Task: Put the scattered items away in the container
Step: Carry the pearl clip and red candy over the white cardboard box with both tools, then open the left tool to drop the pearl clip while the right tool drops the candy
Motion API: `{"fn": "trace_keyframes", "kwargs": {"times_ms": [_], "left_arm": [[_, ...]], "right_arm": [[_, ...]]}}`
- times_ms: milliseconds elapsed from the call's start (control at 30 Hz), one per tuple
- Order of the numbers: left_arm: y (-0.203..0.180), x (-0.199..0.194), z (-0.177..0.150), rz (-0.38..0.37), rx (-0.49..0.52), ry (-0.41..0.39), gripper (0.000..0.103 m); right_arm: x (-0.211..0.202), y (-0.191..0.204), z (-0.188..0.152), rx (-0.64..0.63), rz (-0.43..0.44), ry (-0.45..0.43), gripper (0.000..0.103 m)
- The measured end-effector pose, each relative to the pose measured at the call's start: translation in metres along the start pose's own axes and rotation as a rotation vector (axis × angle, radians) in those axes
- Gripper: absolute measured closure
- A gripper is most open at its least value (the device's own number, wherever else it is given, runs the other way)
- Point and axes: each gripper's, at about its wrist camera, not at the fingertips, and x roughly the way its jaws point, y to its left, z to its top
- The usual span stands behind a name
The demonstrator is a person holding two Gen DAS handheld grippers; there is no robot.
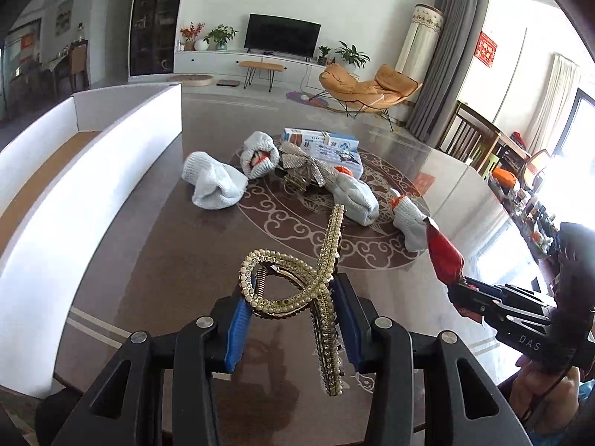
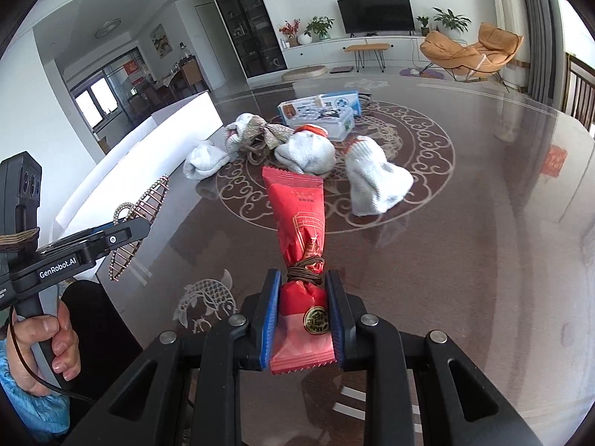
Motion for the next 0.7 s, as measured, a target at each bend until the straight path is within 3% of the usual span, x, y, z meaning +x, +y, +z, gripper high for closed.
{"fn": "trace_keyframes", "kwargs": {"times_ms": [200,400,533,700], "left_arm": [[0.124,-0.069,0.048,0.16,-0.106,-0.097,0.06],[0.262,-0.067,0.083,0.281,-0.282,-0.046,0.06],[0.309,-0.038,0.093,0.306,-0.342,0.024,0.06],[0.334,-0.002,0.09,0.305,-0.402,0.083,0.06]], "right_arm": [[0.037,0.134,0.089,-0.201,0.205,-0.027,0.078],[0.113,0.284,0.186,-0.346,0.384,0.003,0.078],[0.193,0.352,0.223,-0.395,0.383,0.113,0.078],[0.271,0.384,0.231,-0.374,0.322,0.229,0.078]]}}
